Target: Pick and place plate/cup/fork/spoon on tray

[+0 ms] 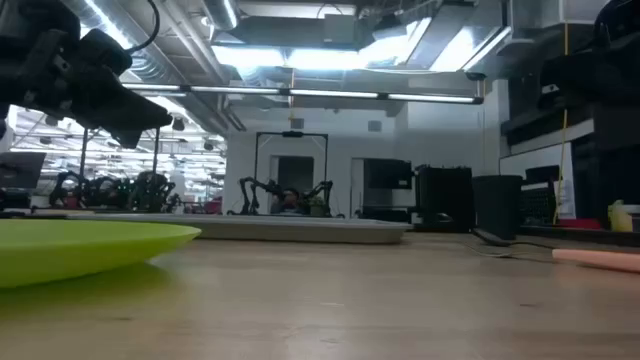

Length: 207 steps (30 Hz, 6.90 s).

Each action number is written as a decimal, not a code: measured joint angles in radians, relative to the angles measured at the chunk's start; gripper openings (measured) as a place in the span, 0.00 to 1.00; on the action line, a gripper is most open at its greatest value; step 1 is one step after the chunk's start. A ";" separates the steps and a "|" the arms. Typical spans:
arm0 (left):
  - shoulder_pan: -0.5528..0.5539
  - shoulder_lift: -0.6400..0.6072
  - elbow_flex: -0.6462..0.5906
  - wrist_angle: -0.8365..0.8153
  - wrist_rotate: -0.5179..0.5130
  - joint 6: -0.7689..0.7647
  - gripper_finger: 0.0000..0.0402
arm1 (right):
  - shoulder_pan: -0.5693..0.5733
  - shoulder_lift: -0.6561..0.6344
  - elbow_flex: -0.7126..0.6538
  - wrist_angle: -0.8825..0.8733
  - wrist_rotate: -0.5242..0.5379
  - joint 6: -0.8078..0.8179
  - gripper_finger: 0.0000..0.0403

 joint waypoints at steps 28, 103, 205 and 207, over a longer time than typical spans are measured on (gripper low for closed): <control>0.000 0.000 0.000 0.000 0.000 0.000 0.17 | 0.000 0.000 0.000 0.000 0.000 0.000 0.14; -0.372 0.369 0.603 -0.990 -0.306 -0.828 0.17 | 0.000 0.000 0.000 0.274 -0.105 0.195 0.14; -0.543 0.743 0.207 -0.266 -0.072 -0.765 0.08 | 0.000 0.001 0.000 0.211 -0.105 0.236 0.14; -0.543 0.744 0.208 -0.258 -0.047 -0.747 0.03 | 0.000 0.001 0.000 0.206 -0.105 0.236 0.14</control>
